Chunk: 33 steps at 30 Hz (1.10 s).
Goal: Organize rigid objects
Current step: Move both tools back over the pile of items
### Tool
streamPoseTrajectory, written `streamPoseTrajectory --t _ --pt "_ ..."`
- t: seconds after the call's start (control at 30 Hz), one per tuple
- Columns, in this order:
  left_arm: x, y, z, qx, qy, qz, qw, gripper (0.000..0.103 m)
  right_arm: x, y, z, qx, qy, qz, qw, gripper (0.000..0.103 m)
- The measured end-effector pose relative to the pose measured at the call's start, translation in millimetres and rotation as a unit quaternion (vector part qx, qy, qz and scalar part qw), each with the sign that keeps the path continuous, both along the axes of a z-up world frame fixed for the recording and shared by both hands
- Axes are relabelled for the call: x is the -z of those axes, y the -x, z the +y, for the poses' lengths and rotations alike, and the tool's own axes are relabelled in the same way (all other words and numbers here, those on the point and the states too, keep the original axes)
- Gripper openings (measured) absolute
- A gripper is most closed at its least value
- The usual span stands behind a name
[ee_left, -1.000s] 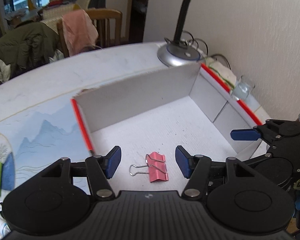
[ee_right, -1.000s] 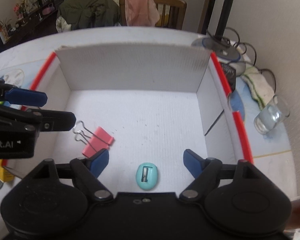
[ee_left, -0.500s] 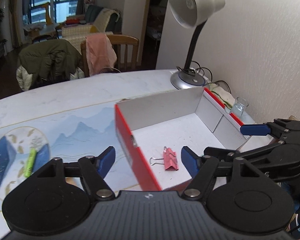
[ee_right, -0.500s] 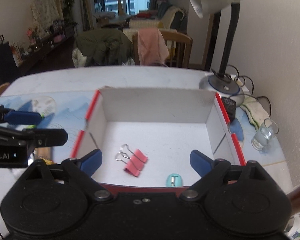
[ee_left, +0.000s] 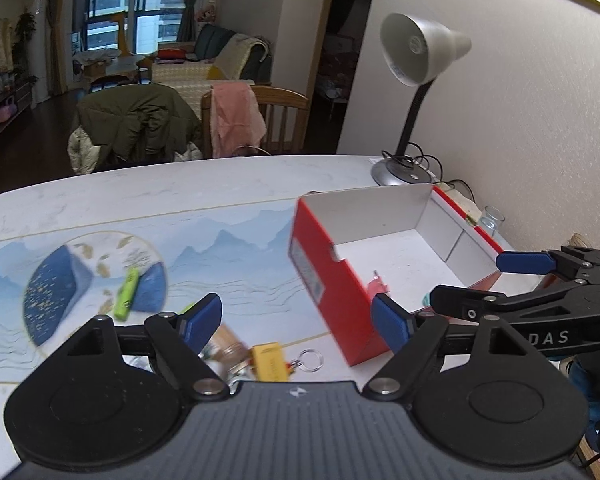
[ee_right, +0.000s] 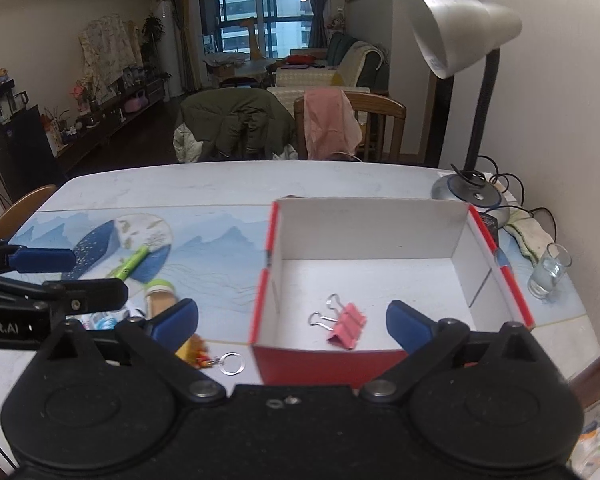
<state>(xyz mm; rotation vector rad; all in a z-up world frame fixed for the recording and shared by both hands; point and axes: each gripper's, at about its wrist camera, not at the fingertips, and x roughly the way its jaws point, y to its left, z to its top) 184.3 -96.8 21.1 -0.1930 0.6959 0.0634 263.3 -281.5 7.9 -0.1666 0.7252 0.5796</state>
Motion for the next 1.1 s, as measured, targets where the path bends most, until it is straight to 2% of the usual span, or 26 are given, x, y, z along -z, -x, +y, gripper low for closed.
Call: streamPoseTrajectory --t 0.23,0.3,0.53,0.67,0.83,1.0,1.1 --pt "3 37 43 -0.036 -0.01 -0.012 0.9992 0.087 3 33 21 -0.001 -0.03 -0.032 0.999 0.1" --pt "6 44 56 -0.046 -0.012 -0.014 0.9988 0.103 4 39 26 -0.004 -0.037 -0.033 0.999 0.1" --pt "20 73 99 -0.091 -0.002 -0.031 0.9954 0.103 19 54 53 -0.002 -0.023 -0.029 0.999 0.1" --pt "36 85 117 -0.108 -0.014 -0.032 0.9935 0.103 33 59 69 0.002 -0.011 -0.02 1.0 0.098" --pt "60 92 137 -0.11 -0.007 -0.015 0.9937 0.103 48 65 85 0.006 0.0 -0.019 1.0 0.096" --pt "90 89 148 -0.102 -0.017 0.017 0.9945 0.103 66 63 98 0.012 0.018 -0.005 1.0 0.092" --pt "108 87 159 -0.106 0.011 0.04 0.9935 0.103 79 59 104 0.017 0.029 0.012 0.999 0.086"
